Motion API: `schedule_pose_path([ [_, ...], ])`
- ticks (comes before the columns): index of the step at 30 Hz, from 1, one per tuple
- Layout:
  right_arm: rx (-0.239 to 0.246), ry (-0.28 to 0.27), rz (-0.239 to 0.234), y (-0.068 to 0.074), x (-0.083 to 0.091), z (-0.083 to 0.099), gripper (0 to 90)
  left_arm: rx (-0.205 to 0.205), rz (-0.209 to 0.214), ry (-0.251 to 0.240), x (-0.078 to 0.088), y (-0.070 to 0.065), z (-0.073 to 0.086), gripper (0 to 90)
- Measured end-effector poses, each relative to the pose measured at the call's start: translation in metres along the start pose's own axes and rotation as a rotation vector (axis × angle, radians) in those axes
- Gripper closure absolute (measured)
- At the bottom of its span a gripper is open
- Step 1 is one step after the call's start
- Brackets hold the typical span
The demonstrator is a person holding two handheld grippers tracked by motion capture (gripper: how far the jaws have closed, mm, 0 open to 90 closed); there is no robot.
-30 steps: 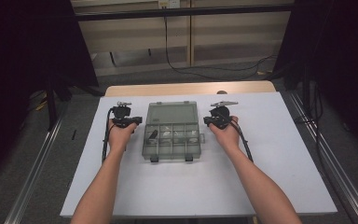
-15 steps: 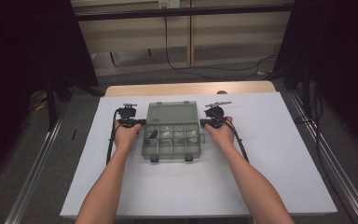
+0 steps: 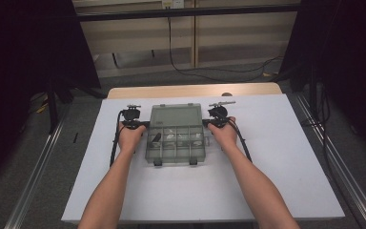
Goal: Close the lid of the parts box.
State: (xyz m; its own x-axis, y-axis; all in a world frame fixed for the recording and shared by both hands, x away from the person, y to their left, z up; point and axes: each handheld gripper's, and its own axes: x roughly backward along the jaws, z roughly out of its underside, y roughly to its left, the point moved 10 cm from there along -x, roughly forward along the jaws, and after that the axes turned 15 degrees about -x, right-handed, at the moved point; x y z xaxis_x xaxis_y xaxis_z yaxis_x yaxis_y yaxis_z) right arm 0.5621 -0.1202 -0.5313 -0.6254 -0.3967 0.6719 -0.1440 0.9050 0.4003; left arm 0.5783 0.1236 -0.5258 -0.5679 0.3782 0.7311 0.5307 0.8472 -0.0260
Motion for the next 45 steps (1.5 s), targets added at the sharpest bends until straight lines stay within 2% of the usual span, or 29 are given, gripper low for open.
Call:
schedule_pose_path([
  [4,0.004,0.006,0.015,0.0,-0.001,-0.002,90.0,-0.017,-0.009,0.006,0.0,0.001,0.0,90.0],
  [5,0.006,0.008,0.025,0.001,-0.001,-0.002,90.0,-0.003,-0.01,-0.004,-0.001,0.001,-0.002,90.0],
  [8,0.035,0.007,0.047,0.001,-0.003,-0.004,90.0,0.0,-0.009,-0.005,-0.002,0.002,-0.002,90.0],
  [11,0.032,0.004,0.049,-0.002,-0.005,-0.007,90.0,-0.011,-0.009,-0.004,-0.003,0.003,-0.003,90.0],
  [16,0.023,-0.005,0.045,-0.007,-0.006,-0.012,90.0,0.019,-0.019,-0.017,-0.006,0.004,-0.006,90.0],
  [17,0.012,-0.007,0.045,-0.008,-0.007,-0.012,90.0,0.019,-0.021,-0.011,-0.007,0.005,-0.007,90.0],
  [20,0.024,-0.011,0.044,-0.008,-0.009,-0.014,90.0,0.015,-0.031,-0.004,-0.009,0.006,-0.009,90.0],
  [21,0.027,-0.01,0.046,-0.008,-0.01,-0.015,90.0,0.025,-0.034,-0.011,-0.01,0.006,-0.01,90.0],
  [23,0.026,-0.007,0.051,-0.007,-0.011,-0.016,90.0,0.016,-0.023,-0.001,-0.009,0.008,-0.009,90.0],
  [25,0.035,-0.009,0.055,-0.006,-0.012,-0.018,90.0,0.046,-0.02,-0.023,-0.011,0.008,-0.011,90.0],
  [26,0.032,-0.008,0.06,-0.006,-0.013,-0.018,90.0,0.038,-0.018,-0.015,-0.011,0.009,-0.01,90.0],
  [27,0.034,-0.009,0.056,-0.003,-0.014,-0.017,90.0,0.06,-0.024,-0.023,-0.012,0.008,-0.011,90.0],
  [28,0.044,-0.01,0.066,-0.003,-0.014,-0.017,90.0,0.058,-0.026,-0.018,-0.012,0.008,-0.011,90.0],
  [31,0.023,-0.01,0.054,-0.003,-0.014,-0.017,90.0,0.048,-0.026,-0.008,-0.011,0.008,-0.01,90.0],
  [36,0.0,-0.007,0.052,-0.003,-0.015,-0.019,90.0,0.068,-0.02,-0.03,-0.014,0.009,-0.012,90.0],
  [39,-0.02,-0.012,0.031,-0.005,-0.017,-0.021,90.0,0.071,-0.022,-0.016,-0.015,0.01,-0.014,90.0],
  [40,-0.023,-0.013,0.026,-0.005,-0.018,-0.022,90.0,0.052,-0.029,-0.007,-0.015,0.01,-0.015,90.0],
  [41,-0.021,-0.007,0.028,-0.005,-0.018,-0.023,90.0,0.041,-0.037,-0.003,-0.016,0.011,-0.017,90.0],
  [45,-0.003,-0.002,0.044,-0.006,-0.021,-0.027,90.0,0.072,-0.029,-0.017,-0.02,0.014,-0.019,90.0],
])
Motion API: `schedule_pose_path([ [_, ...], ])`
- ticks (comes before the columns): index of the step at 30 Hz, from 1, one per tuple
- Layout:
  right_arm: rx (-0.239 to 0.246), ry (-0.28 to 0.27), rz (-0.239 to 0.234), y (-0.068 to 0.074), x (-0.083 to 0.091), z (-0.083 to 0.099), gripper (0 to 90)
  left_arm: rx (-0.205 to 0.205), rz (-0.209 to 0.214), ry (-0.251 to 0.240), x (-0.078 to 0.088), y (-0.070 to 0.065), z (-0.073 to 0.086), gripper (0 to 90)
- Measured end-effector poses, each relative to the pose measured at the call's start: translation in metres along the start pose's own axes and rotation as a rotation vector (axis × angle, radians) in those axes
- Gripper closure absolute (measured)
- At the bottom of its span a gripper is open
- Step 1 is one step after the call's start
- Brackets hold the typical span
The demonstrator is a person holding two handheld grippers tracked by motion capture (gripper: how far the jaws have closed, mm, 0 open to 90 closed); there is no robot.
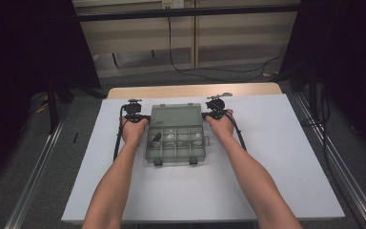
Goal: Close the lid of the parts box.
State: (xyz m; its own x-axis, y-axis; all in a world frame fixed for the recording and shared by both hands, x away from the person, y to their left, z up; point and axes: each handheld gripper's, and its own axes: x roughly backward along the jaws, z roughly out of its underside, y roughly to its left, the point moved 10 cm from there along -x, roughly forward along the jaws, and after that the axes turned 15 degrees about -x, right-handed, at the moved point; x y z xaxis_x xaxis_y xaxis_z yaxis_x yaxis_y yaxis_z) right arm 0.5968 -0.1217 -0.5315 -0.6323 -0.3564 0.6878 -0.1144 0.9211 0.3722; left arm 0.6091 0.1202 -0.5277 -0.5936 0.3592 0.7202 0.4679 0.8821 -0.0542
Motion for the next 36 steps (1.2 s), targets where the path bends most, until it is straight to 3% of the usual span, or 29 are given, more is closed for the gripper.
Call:
schedule_pose_path([
  [3,-0.035,-0.006,-0.018,-0.001,-0.003,-0.003,90.0,0.016,0.006,-0.009,-0.001,0.001,0.0,90.0],
  [6,-0.09,-0.004,-0.049,-0.002,-0.004,-0.003,90.0,0.005,-0.007,-0.01,-0.001,-0.001,0.0,90.0],
  [8,-0.133,-0.007,-0.068,-0.003,-0.004,-0.003,90.0,0.043,0.004,-0.018,-0.001,-0.001,-0.001,90.0],
  [13,-0.159,-0.005,-0.08,-0.003,-0.003,-0.003,90.0,0.107,0.055,-0.013,0.001,-0.002,0.001,90.0],
  [18,-0.293,-0.021,-0.194,-0.007,0.005,-0.004,90.0,0.18,0.123,-0.072,0.008,-0.006,-0.005,90.0],
  [19,-0.298,-0.023,-0.215,-0.007,0.008,-0.005,90.0,0.189,0.137,-0.084,0.009,-0.007,-0.006,90.0],
  [20,-0.296,-0.019,-0.219,-0.008,0.01,-0.005,90.0,0.21,0.147,-0.098,0.01,-0.009,-0.007,90.0],
  [22,-0.286,-0.032,-0.238,-0.008,0.015,-0.008,90.0,0.21,0.163,-0.121,0.015,-0.011,-0.008,90.0],
  [27,-0.276,-0.053,-0.338,-0.001,0.032,-0.017,90.0,0.237,0.231,-0.174,0.031,-0.014,-0.012,90.0],
  [30,-0.226,-0.073,-0.359,0.006,0.042,-0.021,89.8,0.197,0.235,-0.178,0.042,-0.016,-0.013,90.0],
  [34,-0.092,-0.112,-0.313,0.014,0.056,-0.022,89.9,0.142,0.214,-0.17,0.052,-0.02,-0.011,90.0],
  [36,-0.056,-0.122,-0.304,0.017,0.063,-0.022,90.0,0.114,0.199,-0.168,0.057,-0.022,-0.01,90.0],
])
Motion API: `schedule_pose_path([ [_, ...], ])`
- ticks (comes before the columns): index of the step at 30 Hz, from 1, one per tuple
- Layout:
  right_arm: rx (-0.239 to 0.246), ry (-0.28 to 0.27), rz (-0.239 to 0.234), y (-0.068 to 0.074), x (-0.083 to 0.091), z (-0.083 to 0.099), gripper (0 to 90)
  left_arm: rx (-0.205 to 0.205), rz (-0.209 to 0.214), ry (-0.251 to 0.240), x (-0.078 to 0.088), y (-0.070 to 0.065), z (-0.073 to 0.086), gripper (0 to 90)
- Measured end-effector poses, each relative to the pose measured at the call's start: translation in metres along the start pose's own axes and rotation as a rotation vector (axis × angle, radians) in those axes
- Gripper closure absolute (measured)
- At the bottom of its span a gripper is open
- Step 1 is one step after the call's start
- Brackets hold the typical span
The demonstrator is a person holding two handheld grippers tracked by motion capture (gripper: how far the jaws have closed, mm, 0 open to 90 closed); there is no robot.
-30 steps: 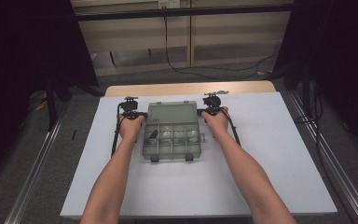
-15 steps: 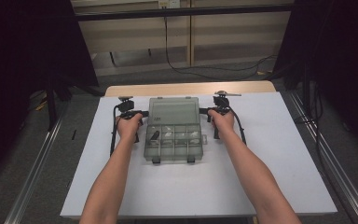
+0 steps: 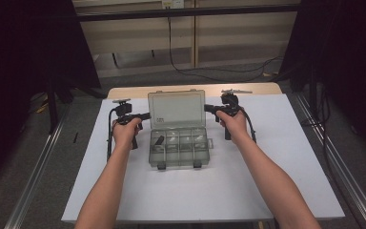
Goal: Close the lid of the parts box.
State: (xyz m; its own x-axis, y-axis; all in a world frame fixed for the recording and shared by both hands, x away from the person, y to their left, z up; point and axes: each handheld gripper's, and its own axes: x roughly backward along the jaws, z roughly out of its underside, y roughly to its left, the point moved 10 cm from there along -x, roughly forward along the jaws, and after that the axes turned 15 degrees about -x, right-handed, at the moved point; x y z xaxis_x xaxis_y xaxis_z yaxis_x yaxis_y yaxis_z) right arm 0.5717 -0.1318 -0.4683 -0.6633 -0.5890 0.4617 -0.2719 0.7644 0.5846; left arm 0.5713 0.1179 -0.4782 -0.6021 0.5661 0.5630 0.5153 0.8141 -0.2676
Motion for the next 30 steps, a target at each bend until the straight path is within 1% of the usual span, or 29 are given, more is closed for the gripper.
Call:
schedule_pose_path([
  [2,0.038,-0.008,0.015,0.004,0.005,0.0,90.0,-0.032,-0.029,0.011,0.003,-0.003,0.001,90.0],
  [4,0.085,-0.02,0.048,0.008,0.009,0.0,90.0,-0.076,-0.056,0.029,0.006,-0.005,0.0,90.0],
  [5,0.121,-0.027,0.066,0.01,0.011,-0.001,90.0,-0.088,-0.068,0.037,0.008,-0.006,0.0,90.0],
  [6,0.148,-0.034,0.082,0.012,0.012,0.0,90.0,-0.092,-0.076,0.04,0.01,-0.007,0.0,90.0],
  [7,0.166,-0.044,0.098,0.014,0.014,0.0,90.0,-0.106,-0.085,0.044,0.011,-0.008,0.001,90.0],
  [8,0.179,-0.051,0.105,0.016,0.015,0.001,90.0,-0.114,-0.091,0.045,0.013,-0.008,0.002,90.0],
  [10,0.203,-0.065,0.116,0.019,0.018,0.003,90.0,-0.111,-0.097,0.043,0.016,-0.01,0.003,90.0],
  [11,0.219,-0.071,0.125,0.02,0.019,0.004,90.0,-0.12,-0.108,0.038,0.016,-0.011,0.003,90.0],
  [12,0.228,-0.077,0.127,0.021,0.02,0.005,90.0,-0.124,-0.109,0.039,0.018,-0.012,0.004,90.0],
  [13,0.225,-0.079,0.127,0.022,0.021,0.006,90.0,-0.118,-0.112,0.03,0.019,-0.013,0.004,90.0],
  [14,0.224,-0.079,0.128,0.022,0.022,0.007,90.0,-0.131,-0.12,0.036,0.02,-0.013,0.005,90.0],
  [16,0.234,-0.075,0.129,0.023,0.024,0.009,90.0,-0.132,-0.123,0.033,0.022,-0.015,0.007,90.0],
  [19,0.23,-0.063,0.119,0.025,0.029,0.016,90.0,-0.141,-0.134,0.038,0.025,-0.018,0.008,90.0],
  [22,0.248,-0.045,0.137,0.025,0.033,0.024,90.0,-0.132,-0.141,0.048,0.026,-0.019,0.01,90.0],
  [24,0.248,-0.04,0.151,0.025,0.033,0.027,90.0,-0.124,-0.142,0.054,0.027,-0.019,0.011,90.0],
  [26,0.252,-0.027,0.174,0.024,0.033,0.029,90.0,-0.126,-0.15,0.055,0.027,-0.02,0.011,90.0],
  [30,0.235,-0.028,0.167,0.024,0.034,0.032,90.0,-0.114,-0.14,0.06,0.029,-0.021,0.013,90.0],
])
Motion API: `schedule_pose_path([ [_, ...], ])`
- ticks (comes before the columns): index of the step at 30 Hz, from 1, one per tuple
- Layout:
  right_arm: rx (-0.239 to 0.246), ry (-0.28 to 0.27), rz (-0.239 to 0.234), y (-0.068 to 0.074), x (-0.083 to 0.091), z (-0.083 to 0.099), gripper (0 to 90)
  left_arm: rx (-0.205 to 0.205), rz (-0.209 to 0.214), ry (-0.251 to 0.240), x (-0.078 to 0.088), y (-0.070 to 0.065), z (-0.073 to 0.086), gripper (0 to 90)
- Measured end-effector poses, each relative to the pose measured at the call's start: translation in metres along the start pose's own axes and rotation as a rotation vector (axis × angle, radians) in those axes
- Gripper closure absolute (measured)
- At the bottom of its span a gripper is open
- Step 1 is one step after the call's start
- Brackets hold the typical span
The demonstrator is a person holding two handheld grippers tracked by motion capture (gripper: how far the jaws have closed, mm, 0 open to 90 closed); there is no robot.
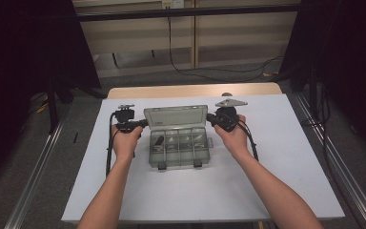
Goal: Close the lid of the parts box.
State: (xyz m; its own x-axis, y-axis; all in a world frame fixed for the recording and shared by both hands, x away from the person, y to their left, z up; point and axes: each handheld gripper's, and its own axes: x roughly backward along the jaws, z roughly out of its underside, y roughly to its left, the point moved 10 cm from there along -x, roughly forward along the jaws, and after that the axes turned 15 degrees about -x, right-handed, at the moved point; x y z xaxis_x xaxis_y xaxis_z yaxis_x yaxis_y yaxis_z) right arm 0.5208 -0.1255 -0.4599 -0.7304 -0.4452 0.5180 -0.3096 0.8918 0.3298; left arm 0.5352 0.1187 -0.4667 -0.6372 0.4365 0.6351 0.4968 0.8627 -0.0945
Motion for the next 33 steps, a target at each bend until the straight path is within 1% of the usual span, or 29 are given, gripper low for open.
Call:
schedule_pose_path([
  [2,-0.011,0.0,-0.009,0.0,0.001,0.002,90.0,0.002,-0.001,0.003,0.0,-0.001,0.001,90.0],
  [5,-0.013,0.003,-0.01,0.0,0.002,0.006,90.0,-0.004,0.007,0.02,0.001,-0.001,0.004,90.0],
  [6,-0.014,0.003,-0.013,0.0,0.002,0.007,90.0,0.006,0.004,0.011,0.001,-0.001,0.003,90.0],
  [8,-0.009,0.003,-0.015,0.0,0.003,0.008,90.0,-0.004,0.003,0.014,0.002,-0.002,0.004,90.0],
  [9,-0.013,0.003,-0.015,0.001,0.003,0.008,90.0,-0.002,0.008,0.015,0.003,-0.002,0.005,90.0],
  [10,-0.015,0.0,-0.015,0.001,0.003,0.009,90.0,0.008,0.009,0.005,0.003,-0.003,0.005,90.0],
  [11,-0.018,0.001,-0.018,0.001,0.004,0.009,90.0,-0.001,0.016,0.015,0.004,-0.003,0.007,90.0],
  [12,-0.021,0.001,-0.02,0.001,0.004,0.01,90.0,0.006,0.015,0.006,0.004,-0.003,0.007,90.0],
  [13,-0.021,0.007,-0.019,0.001,0.004,0.011,90.0,0.004,0.014,0.0,0.004,-0.004,0.008,90.0],
  [16,-0.019,0.014,-0.023,0.002,0.006,0.013,90.0,0.002,0.021,0.003,0.005,-0.005,0.009,90.0],
  [19,-0.002,0.023,-0.027,0.002,0.007,0.015,90.0,0.008,0.029,0.001,0.006,-0.005,0.012,90.0],
  [21,-0.004,0.023,-0.029,0.003,0.008,0.017,90.0,0.016,0.025,-0.007,0.006,-0.006,0.012,90.0],
  [25,0.005,0.027,-0.036,0.002,0.009,0.02,90.0,0.0,0.021,0.011,0.006,-0.006,0.015,90.0],
  [30,0.015,0.03,-0.033,0.004,0.011,0.025,90.0,0.005,0.016,0.015,0.006,-0.007,0.016,90.0],
  [31,0.014,0.031,-0.034,0.004,0.012,0.025,90.0,-0.004,0.014,0.019,0.006,-0.007,0.017,90.0],
  [33,0.019,0.033,-0.036,0.003,0.012,0.027,90.0,-0.006,0.01,0.022,0.007,-0.008,0.017,90.0],
])
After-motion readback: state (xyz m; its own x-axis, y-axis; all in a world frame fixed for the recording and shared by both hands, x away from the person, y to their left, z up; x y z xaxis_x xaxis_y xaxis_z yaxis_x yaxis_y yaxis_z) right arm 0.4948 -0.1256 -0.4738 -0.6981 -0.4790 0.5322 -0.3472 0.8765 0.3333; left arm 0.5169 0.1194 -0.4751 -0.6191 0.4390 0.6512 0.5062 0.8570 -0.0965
